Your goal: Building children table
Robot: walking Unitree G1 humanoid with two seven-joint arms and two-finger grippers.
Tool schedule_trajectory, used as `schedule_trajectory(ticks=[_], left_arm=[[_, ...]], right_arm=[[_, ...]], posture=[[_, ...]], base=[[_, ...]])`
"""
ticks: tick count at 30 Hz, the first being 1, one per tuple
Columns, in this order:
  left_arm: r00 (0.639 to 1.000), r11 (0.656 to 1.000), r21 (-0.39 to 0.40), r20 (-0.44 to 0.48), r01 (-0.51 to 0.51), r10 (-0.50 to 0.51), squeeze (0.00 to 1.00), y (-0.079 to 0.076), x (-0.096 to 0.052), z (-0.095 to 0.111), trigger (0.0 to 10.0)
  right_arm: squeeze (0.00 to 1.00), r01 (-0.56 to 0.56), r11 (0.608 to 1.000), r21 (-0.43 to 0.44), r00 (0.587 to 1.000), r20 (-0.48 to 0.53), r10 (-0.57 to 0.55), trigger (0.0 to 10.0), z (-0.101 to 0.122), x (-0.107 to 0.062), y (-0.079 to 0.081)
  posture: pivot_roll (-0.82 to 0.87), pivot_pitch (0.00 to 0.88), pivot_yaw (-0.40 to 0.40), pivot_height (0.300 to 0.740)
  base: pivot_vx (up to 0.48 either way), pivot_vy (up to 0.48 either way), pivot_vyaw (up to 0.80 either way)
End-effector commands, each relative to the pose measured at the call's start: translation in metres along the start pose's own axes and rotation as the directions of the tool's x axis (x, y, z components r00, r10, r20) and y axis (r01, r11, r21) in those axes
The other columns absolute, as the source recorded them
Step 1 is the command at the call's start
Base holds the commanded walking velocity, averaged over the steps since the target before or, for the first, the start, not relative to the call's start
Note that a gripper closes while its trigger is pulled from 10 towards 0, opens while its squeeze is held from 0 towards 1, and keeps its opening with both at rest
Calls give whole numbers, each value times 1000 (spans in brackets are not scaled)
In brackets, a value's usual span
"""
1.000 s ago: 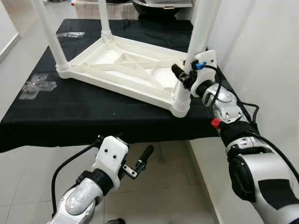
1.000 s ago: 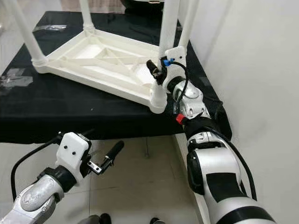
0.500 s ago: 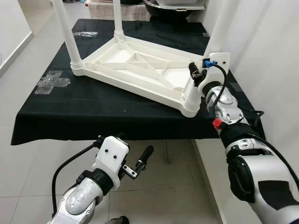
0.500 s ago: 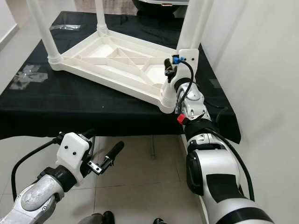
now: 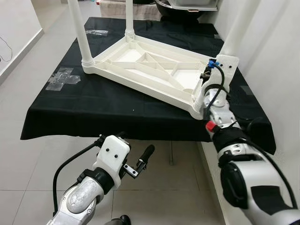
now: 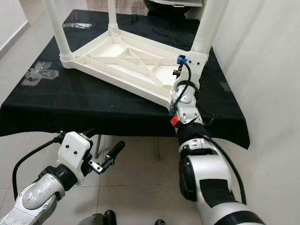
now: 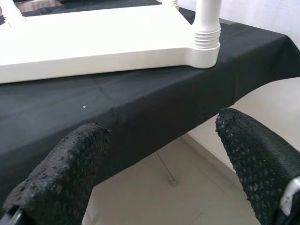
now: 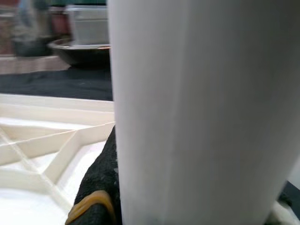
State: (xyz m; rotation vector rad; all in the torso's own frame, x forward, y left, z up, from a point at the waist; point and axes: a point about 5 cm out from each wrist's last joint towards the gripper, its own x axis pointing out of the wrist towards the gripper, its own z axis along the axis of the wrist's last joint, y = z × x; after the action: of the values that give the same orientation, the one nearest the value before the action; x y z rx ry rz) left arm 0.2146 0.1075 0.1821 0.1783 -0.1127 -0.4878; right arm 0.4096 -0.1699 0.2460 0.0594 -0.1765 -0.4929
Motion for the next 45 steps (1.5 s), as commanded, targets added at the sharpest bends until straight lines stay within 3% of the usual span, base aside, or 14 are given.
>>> schedule_trajectory(ticks=[1, 4, 9, 16, 21, 22, 23, 24, 29, 35, 36, 37, 45], left_arm=[[1000, 1000, -4, -5, -2, 2, 0, 0, 1, -3, 10000], [1000, 1000, -5, -3, -1, 1, 0, 0, 1, -3, 10000], [1000, 1000, -9, 21, -3, 3, 0, -2, 6, 2, 10000], [998, 1000, -14, 64, -15, 16, 0, 0, 13, 13, 10000], [993, 999, -18, 111, -29, 31, 0, 0, 23, 24, 10000], [993, 999, -20, 111, -29, 31, 0, 0, 23, 24, 10000], [993, 999, -22, 111, -29, 31, 0, -1, 23, 24, 10000], [994, 999, -24, 108, -27, 29, 0, -2, 22, 23, 10000], [995, 999, -25, 95, -22, 24, 0, -3, 21, 19, 10000], [996, 999, -27, 92, -18, 21, 0, -5, 22, 18, 10000], [996, 999, -29, 91, -17, 20, 0, -5, 22, 18, 10000], [996, 999, -29, 90, -15, 18, 0, -6, 23, 18, 10000], [996, 999, -34, 88, -11, 14, 0, -8, 23, 17, 10000]], right_arm=[[0, 133, 985, -109, 972, -180, -151, 0, -51, -13, -16], [0, 162, 982, -99, 966, -186, -178, 0, -50, -15, -12], [0, 275, 961, -25, 935, -225, -273, 0, -43, -25, 10], [0, 316, 949, 1, 921, -239, -307, 0, -37, -31, 24], [0, 442, 897, 11, 865, -268, -424, 0, -33, -42, 33], [0, 461, 887, 16, 855, -273, -440, 3020, -33, -43, 34], [0, 472, 882, 20, 850, -276, -448, 3020, -32, -44, 34], [0, 466, 884, 26, 855, -272, -442, 10000, -30, -44, 36], [0, 396, 917, 47, 890, -263, -371, 10000, -26, -43, 44], [0, 372, 926, 59, 905, -245, -348, 10000, -23, -44, 48], [102, 366, 929, 58, 909, -238, -343, 10000, -23, -45, 50], [1000, 357, 932, 64, 913, -237, -333, 10000, -22, -45, 51], [1000, 299, 950, 86, 936, -220, -275, 10000, -18, -49, 61]], posture=[[110, 212, -52, 740], [110, 212, -52, 740], [112, 215, -55, 740], [123, 218, -63, 740], [146, 216, -77, 740], [145, 219, -75, 740], [145, 219, -75, 740], [140, 218, -75, 740], [136, 219, -76, 740], [130, 216, -73, 740], [130, 216, -73, 740], [130, 216, -73, 740], [125, 211, -68, 740]], base=[[0, 0, 0], [0, 0, 0], [0, 0, 0], [0, 0, 0], [0, 0, 0], [0, 0, 0], [0, 0, 0], [0, 0, 0], [0, 0, 0], [0, 0, 0], [0, 0, 0], [0, 0, 0], [0, 0, 0]])
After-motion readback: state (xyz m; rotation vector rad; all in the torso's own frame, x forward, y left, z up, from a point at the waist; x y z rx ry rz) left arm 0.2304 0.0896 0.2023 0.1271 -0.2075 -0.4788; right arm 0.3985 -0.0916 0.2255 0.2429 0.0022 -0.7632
